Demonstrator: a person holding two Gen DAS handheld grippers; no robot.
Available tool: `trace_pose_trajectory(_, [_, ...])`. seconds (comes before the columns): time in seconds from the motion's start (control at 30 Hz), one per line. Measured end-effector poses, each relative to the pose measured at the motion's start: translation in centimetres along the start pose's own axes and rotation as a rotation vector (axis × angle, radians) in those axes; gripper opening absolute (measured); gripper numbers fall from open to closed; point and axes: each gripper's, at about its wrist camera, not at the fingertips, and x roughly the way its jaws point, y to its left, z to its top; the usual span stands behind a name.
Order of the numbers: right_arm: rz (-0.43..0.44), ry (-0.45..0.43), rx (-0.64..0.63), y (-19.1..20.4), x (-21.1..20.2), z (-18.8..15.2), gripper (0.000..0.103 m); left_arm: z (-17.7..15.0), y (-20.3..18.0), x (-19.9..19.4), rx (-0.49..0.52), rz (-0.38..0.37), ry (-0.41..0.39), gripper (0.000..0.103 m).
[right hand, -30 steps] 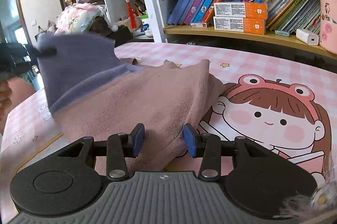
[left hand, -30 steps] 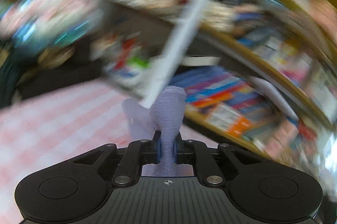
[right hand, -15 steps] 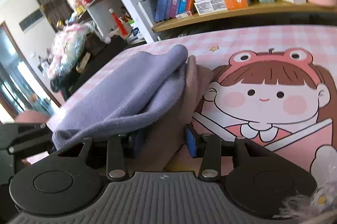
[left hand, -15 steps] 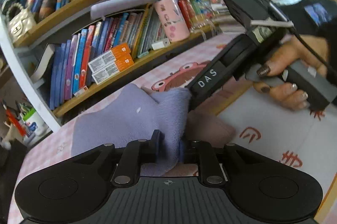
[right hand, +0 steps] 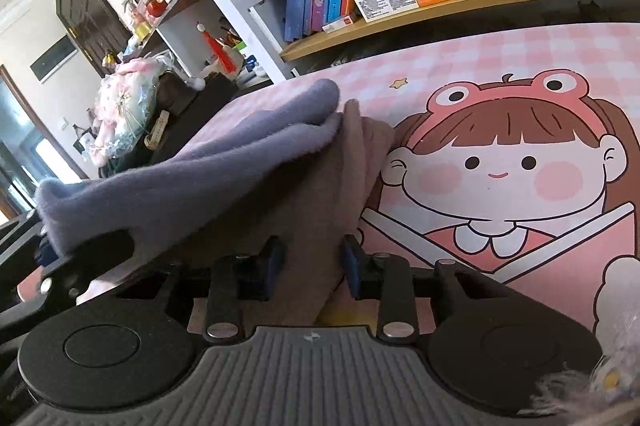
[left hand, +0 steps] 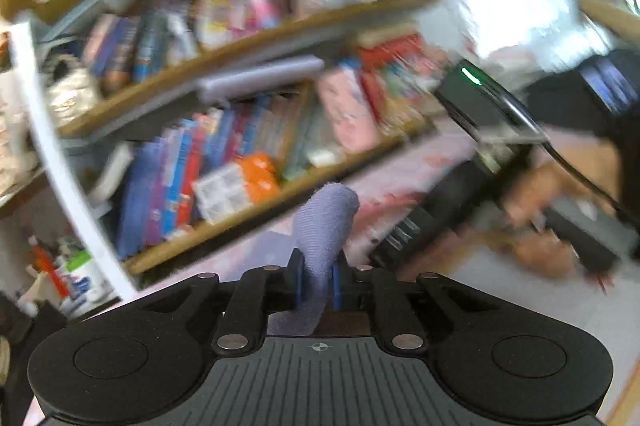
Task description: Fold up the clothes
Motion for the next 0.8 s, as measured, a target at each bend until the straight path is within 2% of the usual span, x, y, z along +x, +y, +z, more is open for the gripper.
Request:
trace_pose_trajectory(0.07, [0.004,0.000,0.009,-0.2,0.0,0.0,0.030,-0.7,-1.6,1.1,0.108,-0.015,0.083,0.015])
trace_pose_trajectory(0.13, [0.010,-0.003,0.028,-0.4,-0.1,0.2,0.030,-1.3,-2.7,1.7,0.163,-0.016,0.120,0.015])
trace_pose_trajectory(0.27, [0.040,-0.036,0.104,-1.6,-1.2,0.9,0.029,-1.2,-2.1,1.7,0.130,-0.041,0.128,0.017])
trace_pose_trajectory(0.33, [0.089,-0.082,0.173,-2.7,-2.1,1.4,0.029,-1.1,-1.5,1.2,0.101,-0.059,0.123,0.022])
trace_pose_trajectory(0.4, [0.141,-0.105,0.225,-3.3,-2.6,1.6,0.029,-0.8,-1.1,0.2,0.078,-0.100,0.101,0.032])
trace_pose_trajectory(0.53, [0.203,-0.078,0.255,-3.0,-2.2,1.5,0.041,0.1,-0.3,-2.4,0.043,-0.199,0.042,0.035])
trace_pose_trajectory(0.6, [0.234,-0.065,0.270,-2.8,-2.0,1.5,0.042,1.0,0.6,-3.4,0.016,-0.173,0.006,0.035])
trace_pose_trajectory(0.7, [0.250,-0.035,0.306,-2.8,-1.3,1.1,0.044,1.9,2.2,-3.2,-0.038,-0.062,-0.023,0.035])
trace_pose_trajectory(0.8, [0.271,-0.025,0.331,-2.8,-0.6,0.6,0.044,1.1,2.4,-0.7,-0.028,0.023,0.054,0.034])
